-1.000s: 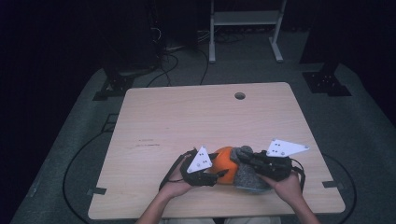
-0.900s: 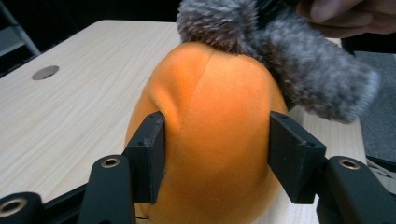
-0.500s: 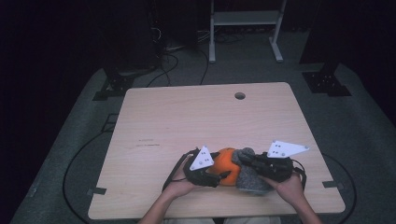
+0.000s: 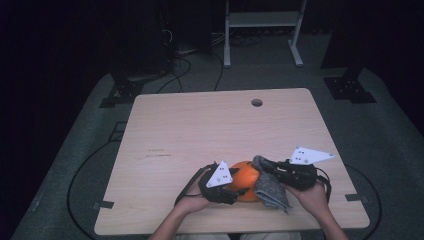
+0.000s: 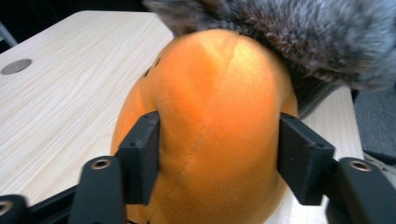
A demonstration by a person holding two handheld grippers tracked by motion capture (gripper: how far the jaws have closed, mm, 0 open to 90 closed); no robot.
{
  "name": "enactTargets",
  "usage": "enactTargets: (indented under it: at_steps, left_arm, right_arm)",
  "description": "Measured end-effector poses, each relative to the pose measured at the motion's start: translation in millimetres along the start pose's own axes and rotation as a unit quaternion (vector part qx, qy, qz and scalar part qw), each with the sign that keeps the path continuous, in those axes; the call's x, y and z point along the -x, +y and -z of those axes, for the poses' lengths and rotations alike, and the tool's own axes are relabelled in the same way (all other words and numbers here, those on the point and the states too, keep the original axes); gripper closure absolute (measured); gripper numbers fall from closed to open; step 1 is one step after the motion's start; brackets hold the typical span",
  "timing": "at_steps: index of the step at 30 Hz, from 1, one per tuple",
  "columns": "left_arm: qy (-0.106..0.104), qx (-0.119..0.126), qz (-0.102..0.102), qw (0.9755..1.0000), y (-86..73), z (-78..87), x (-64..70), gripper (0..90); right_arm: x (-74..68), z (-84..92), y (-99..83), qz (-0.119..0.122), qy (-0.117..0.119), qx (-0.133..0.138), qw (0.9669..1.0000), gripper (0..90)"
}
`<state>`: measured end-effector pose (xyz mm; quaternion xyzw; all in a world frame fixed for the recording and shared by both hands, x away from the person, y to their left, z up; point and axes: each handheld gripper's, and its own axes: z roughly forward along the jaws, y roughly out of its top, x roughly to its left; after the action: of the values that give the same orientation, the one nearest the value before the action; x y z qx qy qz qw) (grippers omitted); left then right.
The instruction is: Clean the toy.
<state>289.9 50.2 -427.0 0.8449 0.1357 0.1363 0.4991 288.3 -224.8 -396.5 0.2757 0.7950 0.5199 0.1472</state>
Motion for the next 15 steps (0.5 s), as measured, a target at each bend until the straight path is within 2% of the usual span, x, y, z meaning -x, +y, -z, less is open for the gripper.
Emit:
enactTargets:
  at_steps: [2, 3, 5, 9, 11, 14, 15]
  left_arm:
    - [0.009, -0.001, 0.019, 0.9998, -0.4, -0.5, -4.2, 25.6]
    - [0.012, -0.010, 0.030, 0.9994, -1.0, -2.3, -6.4, 20.2]
    - [0.009, -0.011, 0.040, 0.9991, -2.8, -3.9, -7.2, 16.8]
    - [0.012, -0.001, 0.032, 0.9994, -3.5, -2.3, -3.9, 27.5]
    - [0.013, -0.004, 0.023, 0.9996, -3.1, -2.8, -0.5, 29.7]
    - [0.012, -0.009, 0.013, 0.9998, -1.5, -3.5, 2.9, 31.2]
    - [0.010, -0.010, 0.010, 0.9998, -1.6, -3.2, 3.2, 31.5]
  right_arm:
    - [4.8, 2.6, -6.1, -0.011, 0.001, -0.007, 0.9999, 82.2]
    - [5.2, 2.9, -8.0, -0.013, 0.006, -0.011, 0.9998, 82.2]
    - [2.0, 2.9, -7.9, -0.011, 0.016, -0.010, 0.9998, 82.3]
    - [-14.4, 1.1, 2.2, 0.012, 0.040, -0.002, 0.9991, 82.4]
    - [-23.1, -1.9, 6.9, 0.031, 0.044, -0.004, 0.9985, 82.4]
    - [-32.7, -6.1, 11.7, 0.044, 0.061, -0.005, 0.9972, 82.4]
    - [-35.1, -7.4, 13.3, 0.052, 0.056, -0.007, 0.9971, 82.4]
